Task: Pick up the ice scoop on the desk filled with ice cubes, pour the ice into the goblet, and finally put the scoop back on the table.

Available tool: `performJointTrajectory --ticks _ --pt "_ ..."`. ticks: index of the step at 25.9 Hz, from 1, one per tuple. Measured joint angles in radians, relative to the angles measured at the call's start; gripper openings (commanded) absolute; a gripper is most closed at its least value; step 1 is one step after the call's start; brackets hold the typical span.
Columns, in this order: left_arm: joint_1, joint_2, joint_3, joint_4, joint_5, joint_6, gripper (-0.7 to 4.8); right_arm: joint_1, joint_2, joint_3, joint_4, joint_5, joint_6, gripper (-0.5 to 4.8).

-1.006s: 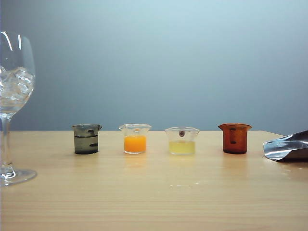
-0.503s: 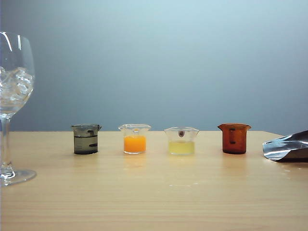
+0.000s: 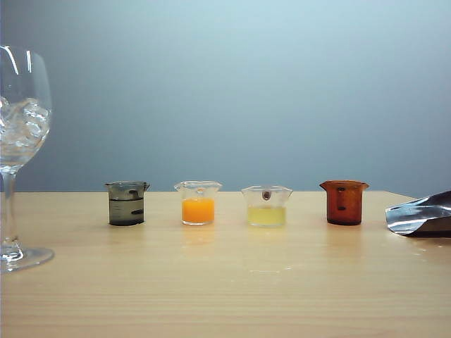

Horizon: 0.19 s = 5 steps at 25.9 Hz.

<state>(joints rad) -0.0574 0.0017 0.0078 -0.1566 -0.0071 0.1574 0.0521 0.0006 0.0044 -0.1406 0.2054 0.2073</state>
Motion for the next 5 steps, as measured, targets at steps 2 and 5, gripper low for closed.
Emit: performJointTrajectory --ticks 2,5 --pt "0.0 0.0 0.0 0.0 0.0 0.0 -0.03 0.0 0.0 0.0 0.0 -0.02 0.0 0.0" --pt "0.0 0.0 0.0 0.0 0.0 0.0 -0.03 0.001 0.0 0.0 0.0 -0.072 0.0 0.0"
